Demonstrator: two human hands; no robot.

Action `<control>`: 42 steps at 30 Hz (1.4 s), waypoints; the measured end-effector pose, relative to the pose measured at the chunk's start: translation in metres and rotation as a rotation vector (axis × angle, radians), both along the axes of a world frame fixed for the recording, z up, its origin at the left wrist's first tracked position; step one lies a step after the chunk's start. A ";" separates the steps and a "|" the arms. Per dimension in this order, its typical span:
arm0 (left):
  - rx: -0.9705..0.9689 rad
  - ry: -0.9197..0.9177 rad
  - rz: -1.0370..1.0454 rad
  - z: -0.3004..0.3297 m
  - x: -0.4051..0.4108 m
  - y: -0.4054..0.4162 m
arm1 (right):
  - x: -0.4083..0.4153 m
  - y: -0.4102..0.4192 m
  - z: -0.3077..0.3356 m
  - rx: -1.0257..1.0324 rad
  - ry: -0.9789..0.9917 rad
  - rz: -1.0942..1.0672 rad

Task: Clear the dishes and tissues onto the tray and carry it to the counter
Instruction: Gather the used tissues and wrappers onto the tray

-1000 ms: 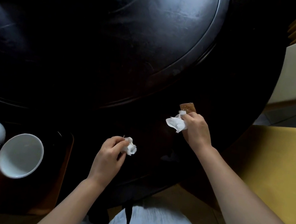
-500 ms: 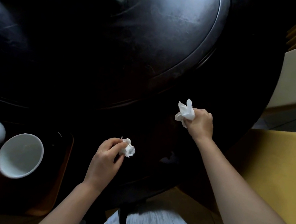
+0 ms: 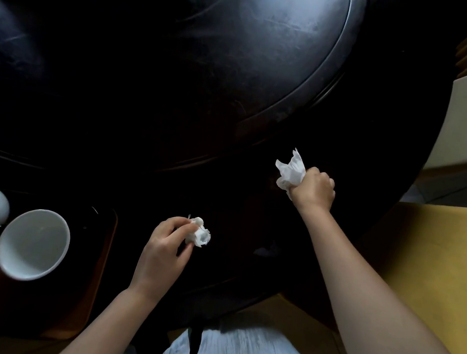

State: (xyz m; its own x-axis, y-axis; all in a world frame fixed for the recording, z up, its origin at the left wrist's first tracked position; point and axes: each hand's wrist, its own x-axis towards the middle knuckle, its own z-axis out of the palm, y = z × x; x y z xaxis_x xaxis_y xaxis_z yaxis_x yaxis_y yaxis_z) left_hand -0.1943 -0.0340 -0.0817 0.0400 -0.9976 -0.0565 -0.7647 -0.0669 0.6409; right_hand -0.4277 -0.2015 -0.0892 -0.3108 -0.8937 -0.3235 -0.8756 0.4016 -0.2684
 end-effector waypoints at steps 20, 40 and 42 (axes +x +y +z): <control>-0.161 0.042 0.153 0.053 0.034 0.025 | 0.076 0.085 0.082 -0.036 -0.539 0.369; -0.177 0.039 0.129 0.054 0.279 0.157 | 0.295 0.258 0.079 0.053 -0.662 0.292; -0.103 0.005 0.052 0.041 0.308 0.160 | 0.319 0.274 0.069 0.059 -0.575 0.305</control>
